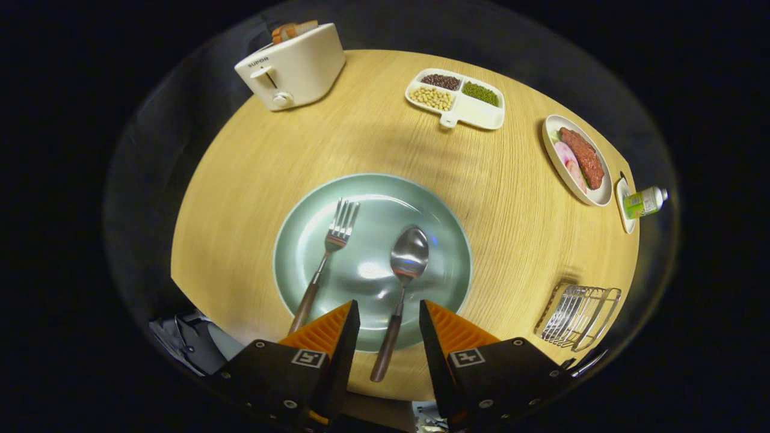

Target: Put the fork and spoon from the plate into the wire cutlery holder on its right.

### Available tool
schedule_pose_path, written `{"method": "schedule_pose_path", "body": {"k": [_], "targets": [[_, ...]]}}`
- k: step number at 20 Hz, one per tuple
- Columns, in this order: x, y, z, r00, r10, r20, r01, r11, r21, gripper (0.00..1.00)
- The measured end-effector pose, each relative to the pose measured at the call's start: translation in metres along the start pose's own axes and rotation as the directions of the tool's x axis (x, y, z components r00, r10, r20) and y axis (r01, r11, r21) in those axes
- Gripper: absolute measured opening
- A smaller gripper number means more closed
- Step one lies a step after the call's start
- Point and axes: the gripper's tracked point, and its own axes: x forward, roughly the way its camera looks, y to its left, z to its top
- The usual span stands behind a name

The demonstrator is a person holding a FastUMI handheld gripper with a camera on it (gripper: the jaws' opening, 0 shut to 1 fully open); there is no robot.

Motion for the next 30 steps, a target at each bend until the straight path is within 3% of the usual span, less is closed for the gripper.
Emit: {"method": "schedule_pose_path", "body": {"k": [5,10,14,24,30], "targets": [[0.023,0.0,-0.015,0.995,-0.003,-0.099,0.009,0.998,0.059,0.44],[0.035,0.004,-0.02,0.994,0.018,-0.111,-0.002,0.989,0.146,0.14],[0.036,0.007,-0.018,0.994,0.06,-0.091,-0.042,0.981,0.187,0.06],[0.007,-0.022,-0.004,0.993,0.044,0.109,-0.068,0.971,0.23,0.03],[-0.03,-0.048,0.002,0.971,0.019,0.24,-0.087,0.957,0.278,0.03]]}}
